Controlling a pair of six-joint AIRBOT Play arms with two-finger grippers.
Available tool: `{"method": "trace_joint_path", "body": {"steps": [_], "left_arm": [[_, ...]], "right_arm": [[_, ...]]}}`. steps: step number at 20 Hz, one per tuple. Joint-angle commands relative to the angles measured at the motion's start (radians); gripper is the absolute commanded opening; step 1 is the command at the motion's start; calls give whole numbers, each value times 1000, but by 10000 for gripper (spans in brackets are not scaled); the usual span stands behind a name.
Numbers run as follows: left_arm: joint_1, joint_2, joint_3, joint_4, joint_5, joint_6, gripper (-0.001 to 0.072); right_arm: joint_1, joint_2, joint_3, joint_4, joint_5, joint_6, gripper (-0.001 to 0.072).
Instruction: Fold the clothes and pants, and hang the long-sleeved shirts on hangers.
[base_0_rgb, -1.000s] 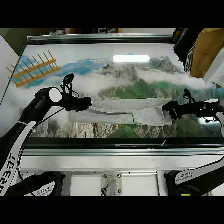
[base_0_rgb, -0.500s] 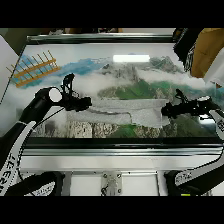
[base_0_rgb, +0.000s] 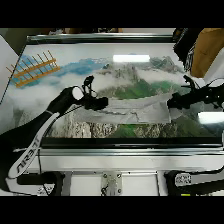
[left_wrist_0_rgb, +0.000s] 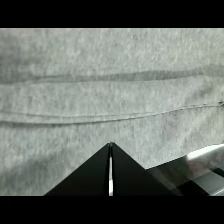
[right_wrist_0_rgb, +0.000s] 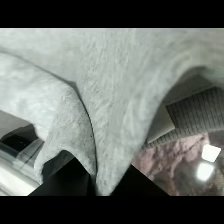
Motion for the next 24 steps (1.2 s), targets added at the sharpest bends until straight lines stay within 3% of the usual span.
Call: {"method": "trace_joint_path", "body": {"steps": [1, 5, 12, 18, 21, 24], "left_arm": [[-103, -182, 180, -21, 13, 17, 8], [-185, -351, 385, -20, 2, 16, 8], [-229, -571, 661, -22, -156, 16, 8], [-219, -600, 768, -19, -209, 16, 8], [-157, -597, 830, -10, -309, 16, 8], [-55, -526, 773, -9, -314, 26, 8]], "right_arm": [[71, 76, 130, -58, 104, 143, 23], [197, 88, 285, -164, 212, 243, 23], [347, 88, 418, -190, 220, 323, 23], [404, 88, 430, -198, 227, 354, 23], [445, 85, 430, -232, 227, 375, 23], [491, 80, 430, -235, 218, 396, 23]]}}
